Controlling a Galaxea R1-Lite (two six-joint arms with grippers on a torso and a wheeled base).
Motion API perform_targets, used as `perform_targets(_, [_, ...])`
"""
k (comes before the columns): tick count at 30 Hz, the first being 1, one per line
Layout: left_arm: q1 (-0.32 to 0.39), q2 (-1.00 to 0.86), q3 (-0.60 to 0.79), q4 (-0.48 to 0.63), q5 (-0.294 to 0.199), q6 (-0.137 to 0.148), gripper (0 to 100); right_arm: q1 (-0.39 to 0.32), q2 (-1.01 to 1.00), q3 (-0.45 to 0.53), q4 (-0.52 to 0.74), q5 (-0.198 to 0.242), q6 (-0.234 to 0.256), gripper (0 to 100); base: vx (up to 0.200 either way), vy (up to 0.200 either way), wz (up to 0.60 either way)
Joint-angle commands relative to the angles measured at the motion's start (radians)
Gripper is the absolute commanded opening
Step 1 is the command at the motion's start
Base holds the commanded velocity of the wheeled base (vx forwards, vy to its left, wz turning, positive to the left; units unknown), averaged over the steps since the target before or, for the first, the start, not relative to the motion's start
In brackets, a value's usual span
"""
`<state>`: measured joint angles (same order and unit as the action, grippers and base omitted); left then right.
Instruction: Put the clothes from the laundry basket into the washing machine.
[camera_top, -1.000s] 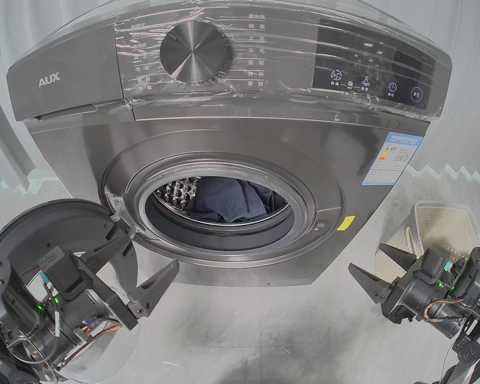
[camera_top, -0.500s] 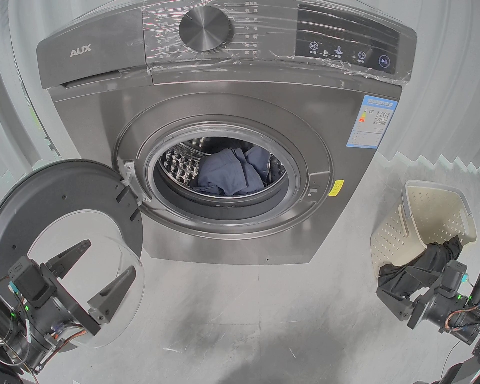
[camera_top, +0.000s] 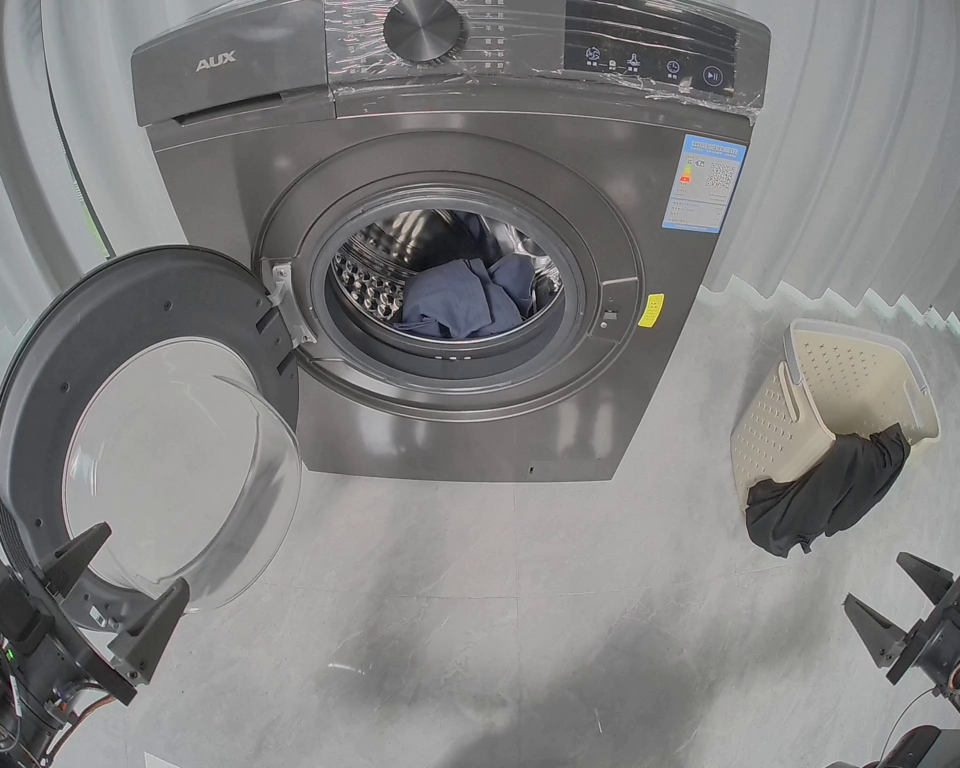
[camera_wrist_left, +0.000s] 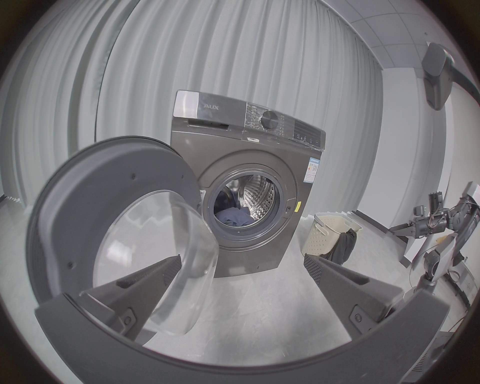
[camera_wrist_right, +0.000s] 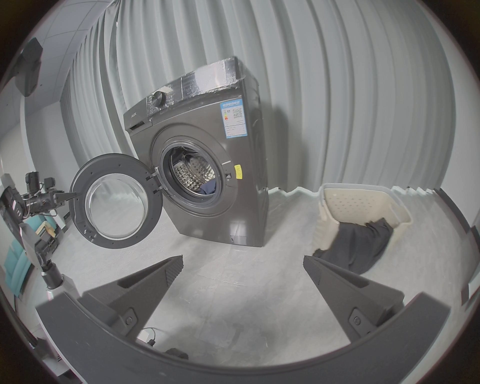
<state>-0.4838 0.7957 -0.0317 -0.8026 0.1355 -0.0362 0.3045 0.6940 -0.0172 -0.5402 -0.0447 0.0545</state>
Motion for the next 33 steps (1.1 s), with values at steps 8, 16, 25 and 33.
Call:
perform_targets(8, [0.182, -0.377, 0.032, 0.296, -0.051, -0.024, 100, -0.136, -0.528, 0.017, 0.393, 0.006, -0.005, 100, 0.000, -0.100, 0.00])
perform_targets(16, [0.291, -0.573, 0.032, 0.526, -0.109, -0.057, 100, -0.169, -0.602, 0.017, 0.464, 0.009, 0.016, 100, 0.000, -0.200, 0.00])
perform_targets(25, [0.403, -0.710, 0.032, 0.729, -0.189, -0.045, 100, -0.235, -0.611, 0.017, 0.473, 0.012, 0.005, 100, 0.000, -0.200, 0.00])
perform_targets(33, [0.499, -0.773, 0.032, 0.730, -0.220, 0.027, 100, -0.309, -0.693, 0.017, 0.533, 0.040, -0.035, 100, 0.000, -0.150, 0.00])
